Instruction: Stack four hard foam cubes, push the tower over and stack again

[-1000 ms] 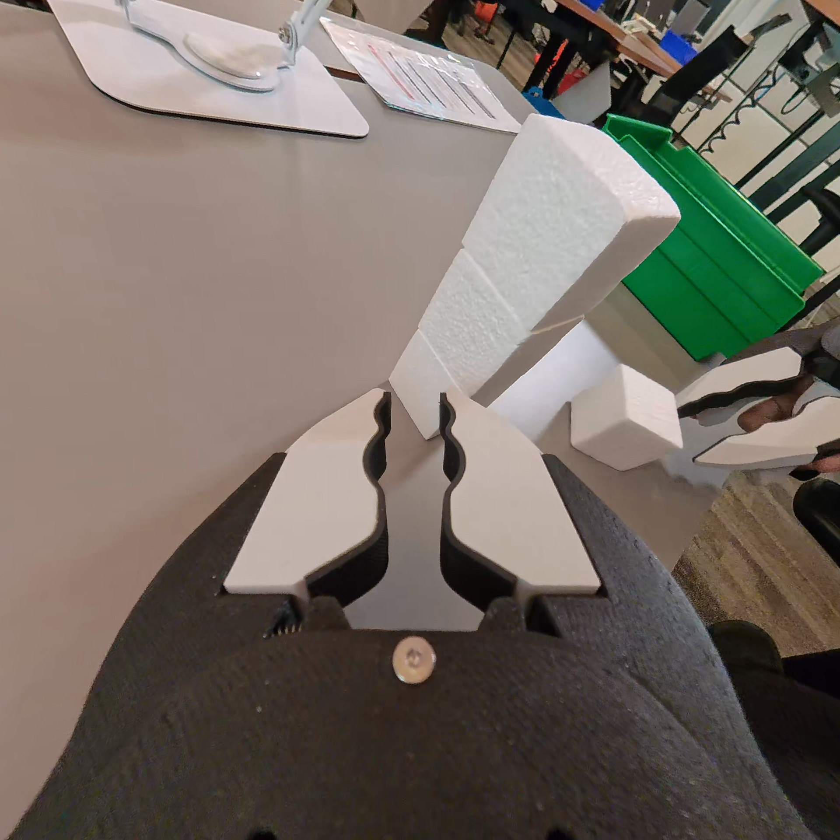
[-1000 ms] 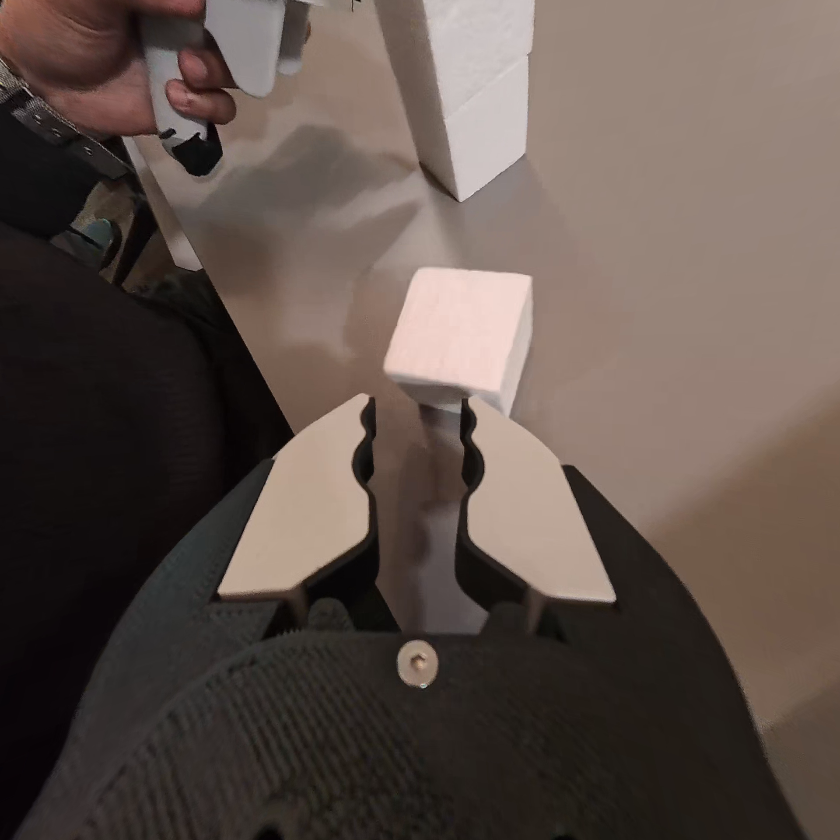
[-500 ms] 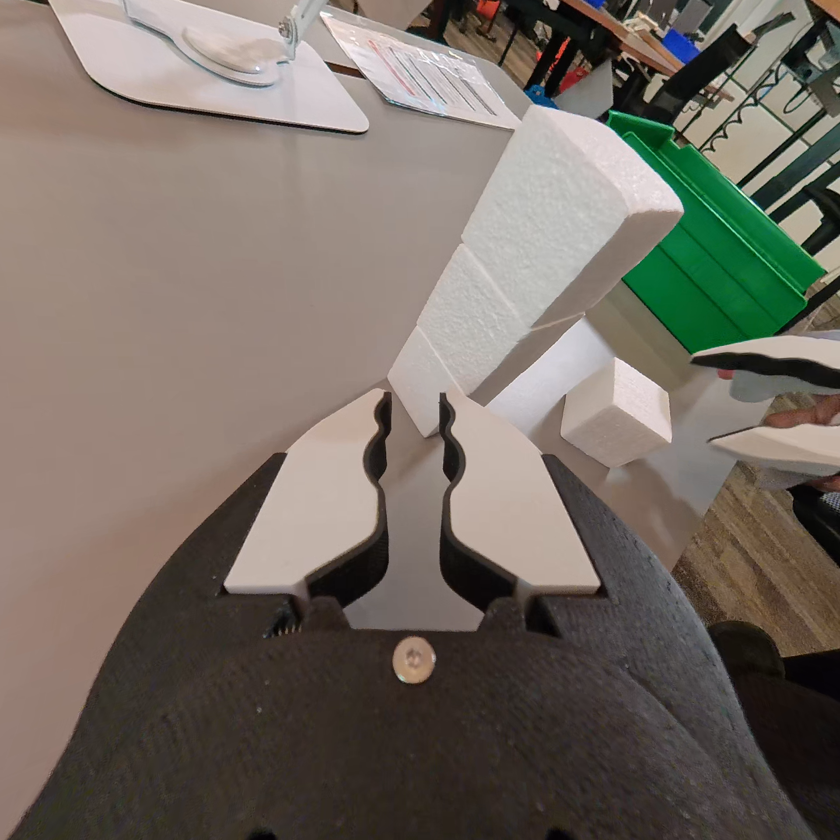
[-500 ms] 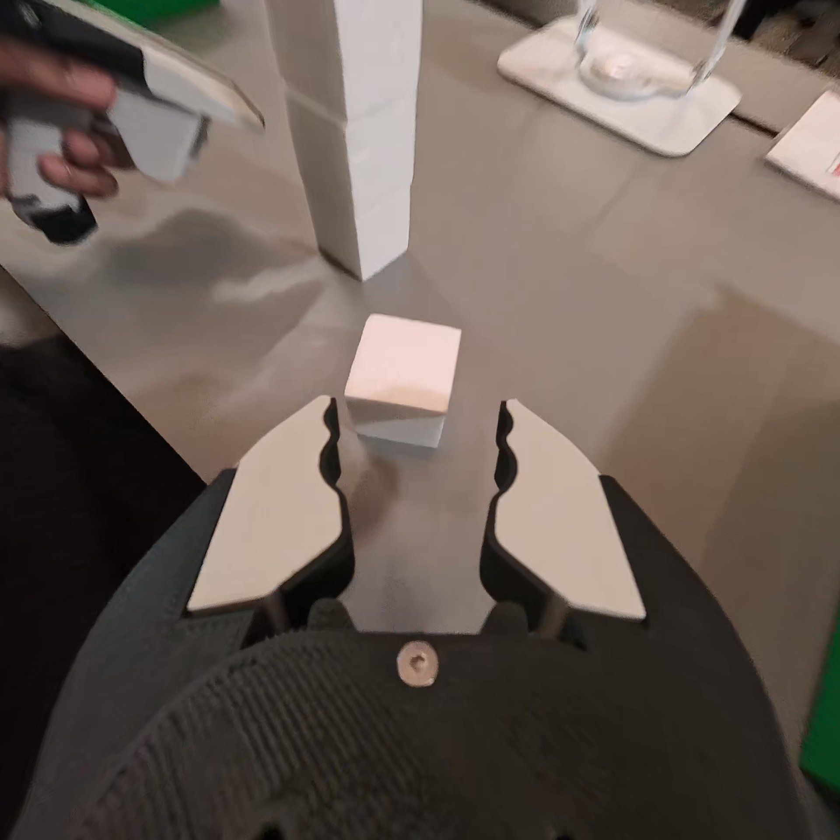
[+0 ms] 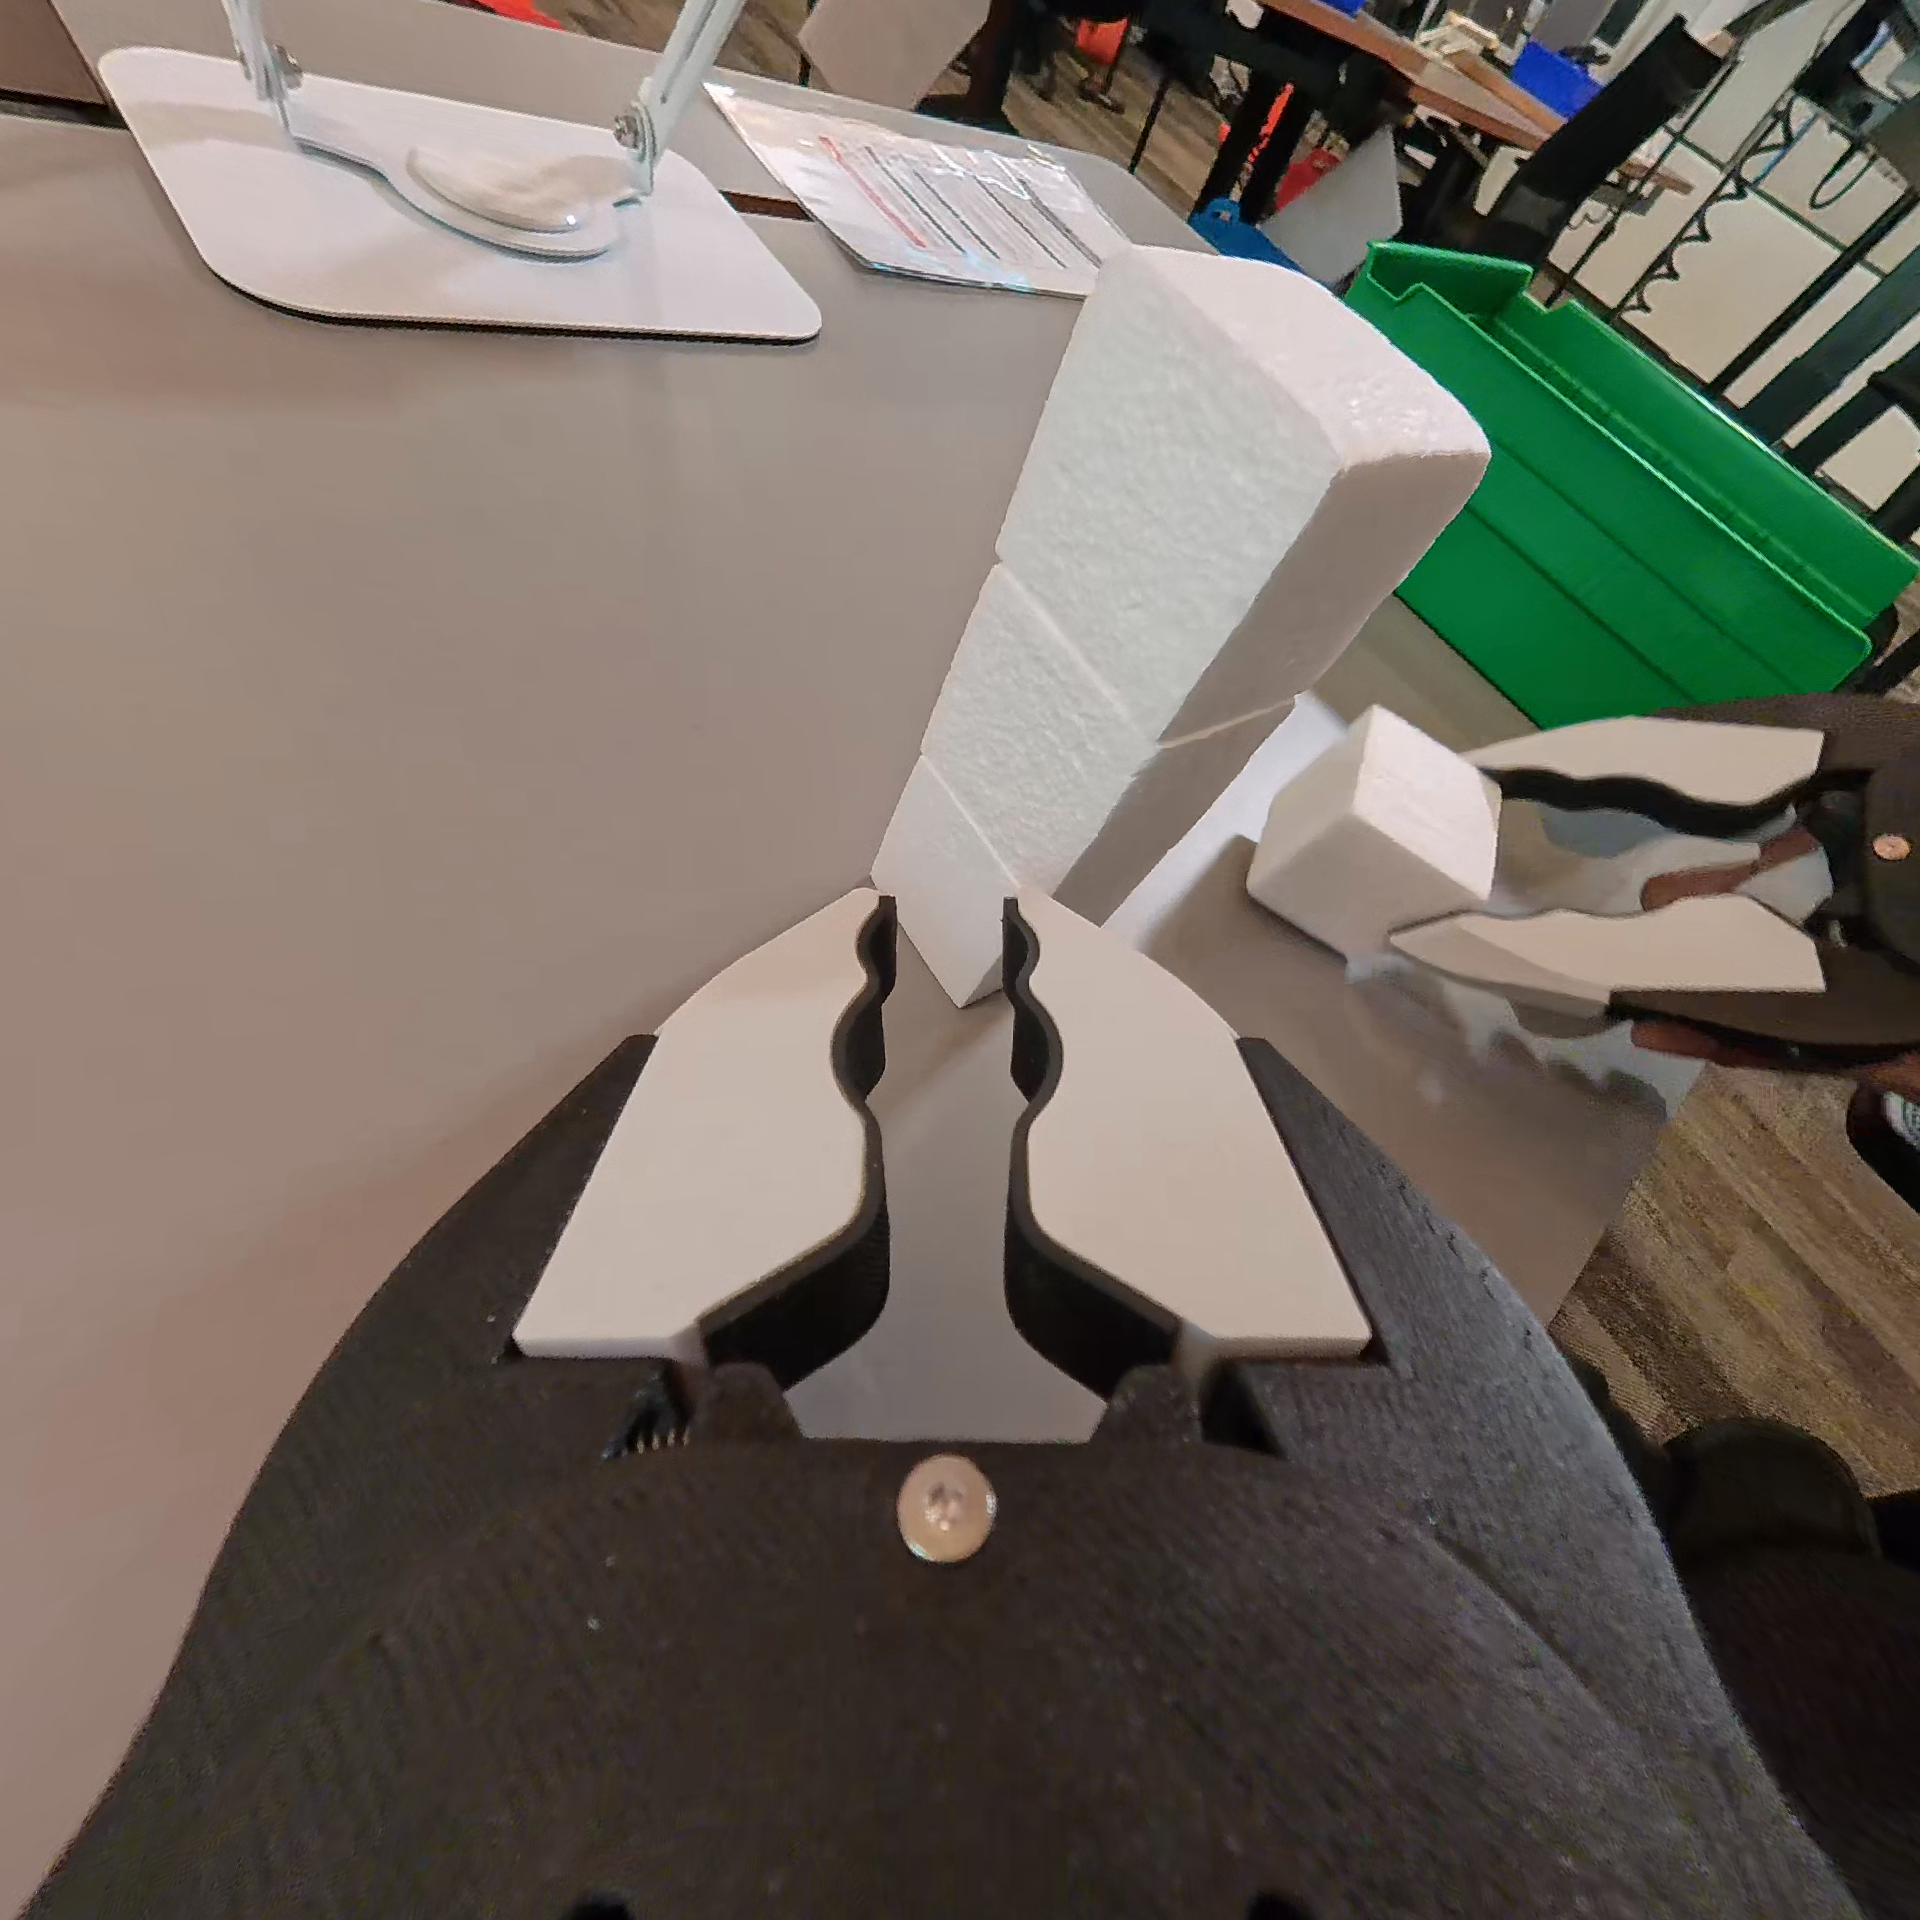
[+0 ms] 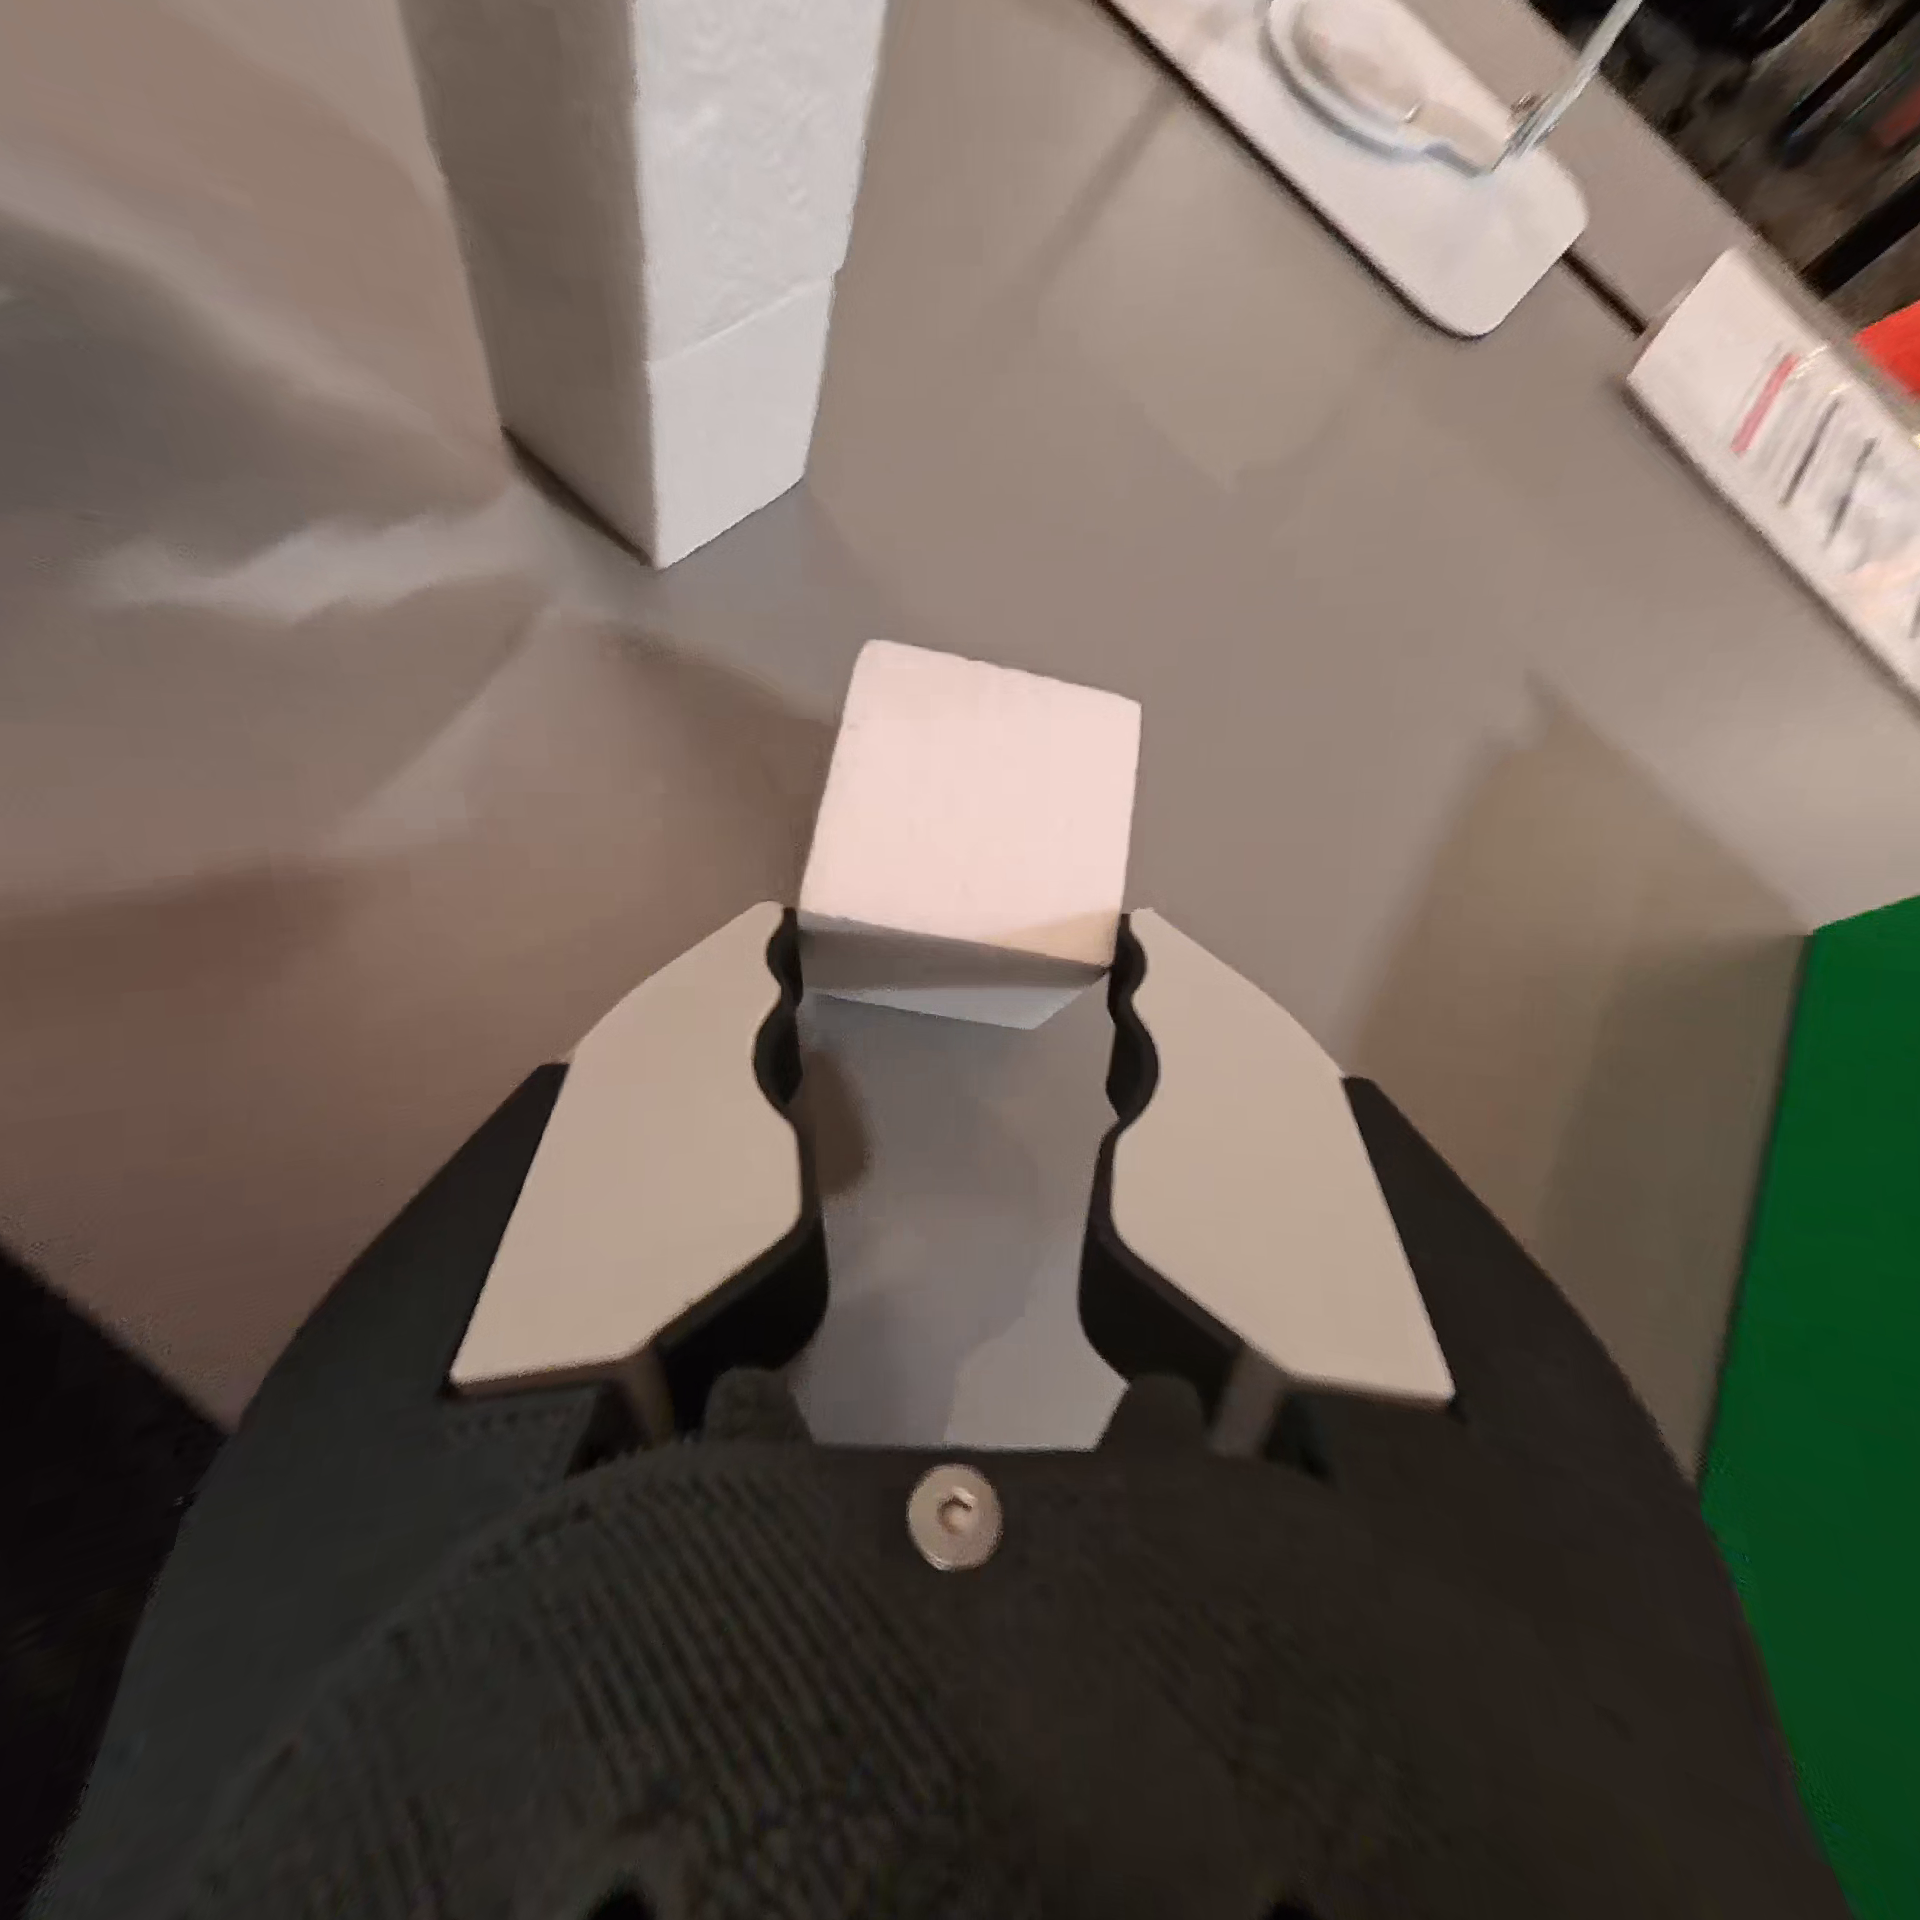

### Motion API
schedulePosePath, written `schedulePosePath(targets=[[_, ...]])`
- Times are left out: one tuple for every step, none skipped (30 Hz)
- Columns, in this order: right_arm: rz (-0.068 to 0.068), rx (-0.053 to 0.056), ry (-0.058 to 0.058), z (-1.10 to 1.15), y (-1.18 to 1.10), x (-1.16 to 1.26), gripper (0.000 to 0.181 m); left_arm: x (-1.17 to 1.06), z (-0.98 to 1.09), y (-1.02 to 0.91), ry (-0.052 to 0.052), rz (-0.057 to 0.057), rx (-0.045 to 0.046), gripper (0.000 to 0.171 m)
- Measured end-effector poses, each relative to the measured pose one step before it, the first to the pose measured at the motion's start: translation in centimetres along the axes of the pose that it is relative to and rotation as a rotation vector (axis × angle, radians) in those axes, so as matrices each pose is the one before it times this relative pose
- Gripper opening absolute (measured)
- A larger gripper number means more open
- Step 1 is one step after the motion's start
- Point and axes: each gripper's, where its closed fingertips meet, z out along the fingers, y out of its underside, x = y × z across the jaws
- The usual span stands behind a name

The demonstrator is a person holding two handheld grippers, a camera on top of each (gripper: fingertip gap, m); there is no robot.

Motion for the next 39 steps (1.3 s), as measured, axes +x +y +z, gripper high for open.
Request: schedulePosePath(targets=[[0.0075,0.0210,0.0077,0.289,-0.420,0.627,0.058,0.078,0.028,0.024,0.0014,0.0038,-0.00050,0.021],[0.0164,0.0221,0.0001,0.345,-0.497,0.595,0.058,0.076,0.037,0.058,0.0015,0.0034,-0.00228,0.021],[0.0211,0.0144,-0.0122,0.454,-0.488,0.466,0.058,0.060,0.037,0.050,0.0007,0.0023,-0.00199,0.021],[0.0196,0.0133,-0.0267,0.520,-0.482,0.214,0.058,0.039,0.026,0.021,0.0001,0.0008,-0.00061,0.021],[0.0175,0.0117,-0.0295,0.525,-0.450,0.079,0.058,0.024,0.020,0.016,0.0006,0.0002,-0.00086,0.021],[0.0138,0.0009,-0.0179,0.508,-0.287,0.158,0.058,-0.001,0.009,0.016,0.0003,0.0002,-0.00105,0.021],[0.0039,-0.0021,-0.0008,0.431,-0.223,0.316,0.058,-0.048,-0.003,-0.010,-0.0016,0.0001,0.00018,0.021],[-0.0058,0.0019,0.0027,0.345,-0.192,0.274,0.058,-0.107,-0.028,-0.022,-0.0033,-0.0004,0.00108,0.021],[-0.0045,0.0004,0.0050,0.295,-0.097,0.279,0.058,-0.139,-0.049,-0.027,-0.0039,-0.0017,0.00143,0.021],[-0.0020,-0.0047,-0.0053,0.298,0.063,0.106,0.058,-0.141,-0.045,-0.034,-0.0030,-0.0041,0.00202,0.021],[0.0041,-0.0064,-0.0140,0.236,0.163,-0.071,0.058,-0.123,-0.049,-0.031,-0.0011,-0.0063,0.00209,0.021],[0.0100,-0.0043,-0.0081,0.132,0.165,-0.049,0.061,-0.094,-0.024,-0.010,0.0007,-0.0079,0.00082,0.021],[0.0041,-0.0025,-0.0028,0.002,0.109,-0.049,0.064,-0.037,-0.017,0.008,0.0028,-0.0084,-0.00052,0.021],[-0.0043,0.0001,0.0108,-0.112,0.019,0.115,0.065,-0.015,-0.009,0.027,0.0033,-0.0082,-0.00115,0.021],[-0.0020,0.0013,0.0272,-0.215,-0.049,0.345,0.066,-0.009,-0.009,0.002,0.0030,-0.0068,-0.00023,0.021],[0.0099,0.0010,0.0234,-0.250,-0.039,0.296,0.065,-0.001,-0.013,-0.010,0.0019,-0.0043,0.00046,0.021],[0.0282,0.0030,0.0108,-0.253,-0.023,0.129,0.065,-0.029,-0.013,-0.019,-0.0001,-0.0017,0.00083,0.021],[0.0438,0.0040,-0.0002,-0.219,0.035,-0.058,0.065,-0.048,-0.010,-0.027,-0.0016,-0.0003,0.00075,0.021],[0.0524,0.0023,-0.0111,-0.139,0.135,-0.231,0.067,-0.035,0.002,-0.017,-0.0006,-0.0008,0.00015,0.021],[0.0506,-0.0031,-0.0095,-0.025,0.242,-0.203,0.068,-0.022,0.013,0.000,0.0007,-0.0020,-0.00027,0.021],[0.0383,-0.0086,-0.0037,0.096,0.275,-0.078,0.070,0.016,0.010,-0.003,0.0019,-0.0029,-0.00035,0.021],[0.0209,-0.0049,-0.0031,0.173,0.149,0.019,0.072,0.043,0.007,0.015,0.0036,-0.0032,-0.00062,0.021],[0.0088,0.0046,0.0022,0.205,-0.038,0.135,0.072,0.066,0.020,0.017,0.0044,-0.0031,-0.00090,0.021],[0.0037,0.0037,0.0036,0.245,-0.023,0.182,0.071,0.063,0.007,0.030,0.0039,-0.0018,-0.00111,0.021],[0.0055,-0.0087,0.0026,0.324,0.131,0.178,0.071,0.062,0.019,0.045,0.0026,-0.0004,-0.00196,0.021],[0.0068,-0.0110,-0.0018,0.357,0.184,0.078,0.070,0.038,-0.003,0.038,0.0014,0.0005,-0.00156,0.021],[0.0071,-0.0201,-0.0003,0.289,0.235,0.086,0.065,0.031,0.003,0.012,0.0008,0.0008,-0.00020,0.021],[0.0083,-0.0066,0.0142,0.147,0.020,0.262,0.054,-0.001,-0.013,-0.008,0.0002,0.0011,0.00048,0.021],[0.0040,0.0159,0.0152,-0.069,-0.261,0.265,0.038,-0.029,-0.006,-0.002,-0.0011,0.0011,0.00022,0.021],[-0.0031,0.0297,0.0098,-0.224,-0.421,0.236,0.026,-0.070,-0.016,-0.014,-0.0024,-0.0001,0.00046,0.021],[-0.0026,0.0333,0.0189,-0.327,-0.503,0.409,0.022,-0.083,-0.022,-0.035,-0.0020,-0.0021,0.00135,0.021],[-0.0023,0.0302,0.0132,-0.378,-0.515,0.411,0.019,-0.058,-0.020,-0.054,-0.0010,-0.0033,0.00217,0.021],[0.0039,0.0240,0.0017,-0.325,-0.410,0.294,0.023,-0.041,-0.030,-0.043,-0.0005,-0.0030,0.00218,0.021],[0.0148,0.0055,-0.0049,-0.181,-0.083,0.215,0.033,-0.021,-0.009,-0.029,-0.0004,-0.0018,0.00090,0.021],[0.0186,-0.0150,-0.0214,-0.053,0.242,0.003,0.042,0.004,0.001,0.013,0.0001,-0.0010,-0.00039,0.021],[0.0103,-0.0158,-0.0282,-0.014,0.275,-0.095,0.052,0.038,0.018,0.007,0.0011,-0.0005,-0.00063,0.021],[-0.0057,-0.0015,-0.0269,-0.048,0.058,-0.060,0.062,0.047,0.020,0.028,0.0015,0.0002,-0.00126,0.021],[-0.0207,0.0068,-0.0168,-0.058,-0.074,0.113,0.069,0.062,0.021,0.028,0.0010,0.0014,-0.00116,0.021],[-0.0243,-0.0013,-0.0131,-0.006,0.030,0.270,0.070,0.047,0.014,0.028,0.0009,0.0024,-0.00111,0.021]])
